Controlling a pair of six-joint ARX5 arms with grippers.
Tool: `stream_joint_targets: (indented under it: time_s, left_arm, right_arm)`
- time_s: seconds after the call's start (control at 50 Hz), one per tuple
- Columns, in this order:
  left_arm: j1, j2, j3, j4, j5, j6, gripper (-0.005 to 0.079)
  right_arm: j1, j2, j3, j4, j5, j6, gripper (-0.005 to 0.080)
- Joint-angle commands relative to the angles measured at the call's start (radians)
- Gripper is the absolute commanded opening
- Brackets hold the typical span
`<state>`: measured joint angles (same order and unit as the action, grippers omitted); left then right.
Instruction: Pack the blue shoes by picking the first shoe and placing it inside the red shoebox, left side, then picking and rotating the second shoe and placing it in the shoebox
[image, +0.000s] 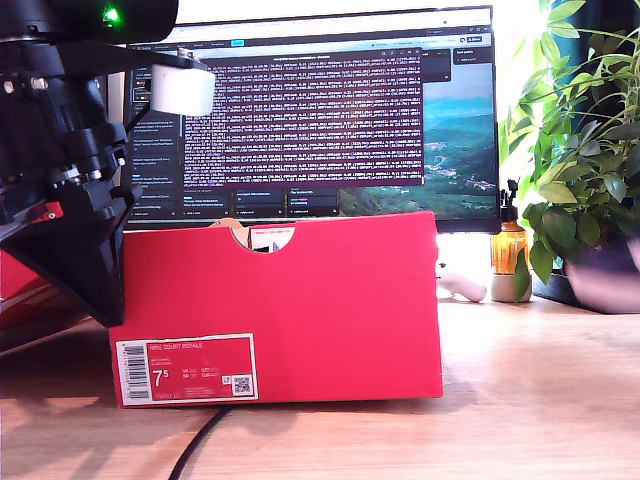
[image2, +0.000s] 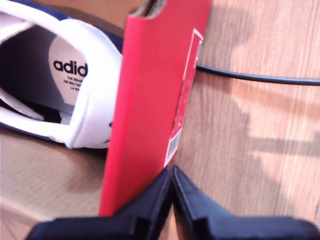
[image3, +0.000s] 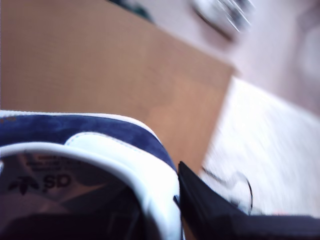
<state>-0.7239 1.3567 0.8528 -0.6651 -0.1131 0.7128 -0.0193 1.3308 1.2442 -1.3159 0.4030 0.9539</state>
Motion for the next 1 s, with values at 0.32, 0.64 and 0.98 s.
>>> stream_joint_targets:
  time_s: [0.32, 0.64, 0.98]
  left_arm:
    - [0.005, 0.005, -0.004, 0.009, 0.002, -0.007, -0.0019]
    - [0.005, 0.005, -0.004, 0.009, 0.002, -0.007, -0.0019]
    - [0.005, 0.005, -0.004, 0.009, 0.013, -0.007, -0.0019]
  right_arm:
    - [0.035, -0.032, 0.320, 0.051, -0.247, -0.888, -0.0013]
    - [0.101, -0.030, 0.376, 0.218, -0.637, -1.010, -0.0013]
    - [0.209, 0.008, 0.376, 0.504, -0.734, -1.093, -0.0013]
